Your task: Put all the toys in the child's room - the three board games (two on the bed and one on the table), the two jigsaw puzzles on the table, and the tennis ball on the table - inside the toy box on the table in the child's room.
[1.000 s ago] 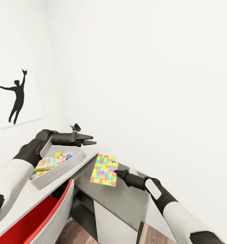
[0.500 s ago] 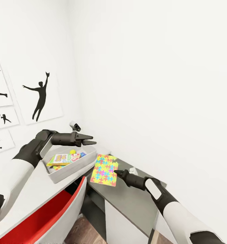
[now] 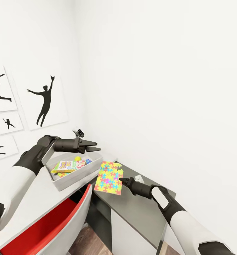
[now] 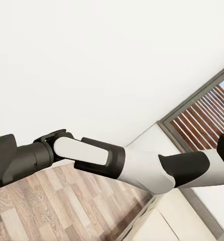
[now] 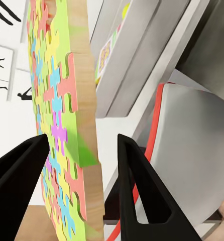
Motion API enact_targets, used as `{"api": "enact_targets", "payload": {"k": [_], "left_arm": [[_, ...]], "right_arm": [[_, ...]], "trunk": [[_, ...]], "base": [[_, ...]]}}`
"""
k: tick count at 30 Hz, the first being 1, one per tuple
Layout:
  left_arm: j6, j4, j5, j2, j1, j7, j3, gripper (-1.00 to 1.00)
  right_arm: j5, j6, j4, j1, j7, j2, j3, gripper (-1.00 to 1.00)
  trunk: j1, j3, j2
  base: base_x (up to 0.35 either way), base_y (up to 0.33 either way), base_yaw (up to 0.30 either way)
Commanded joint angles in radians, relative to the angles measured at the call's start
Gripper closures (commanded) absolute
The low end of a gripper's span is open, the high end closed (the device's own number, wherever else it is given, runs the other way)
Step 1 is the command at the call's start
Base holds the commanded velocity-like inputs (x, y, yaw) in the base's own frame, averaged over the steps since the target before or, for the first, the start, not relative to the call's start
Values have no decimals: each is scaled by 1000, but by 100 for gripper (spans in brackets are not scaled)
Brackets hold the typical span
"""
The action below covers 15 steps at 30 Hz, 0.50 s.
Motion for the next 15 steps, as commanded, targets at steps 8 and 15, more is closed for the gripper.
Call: {"api": "enact_targets", "payload": {"k": [8,15], "left_arm": [[11,0,1,8,-1,-5,-2,-100],[11,1,2,91,-1,-5,21,-100]], "right_arm": [[-4,3,0,0,2,0,2,100],[-4,3,-5,0,4,0,2,100]], "trunk": [[0,0,-1],[0,0,-1]], "base": [[0,0,0],[0,0,0]]}}
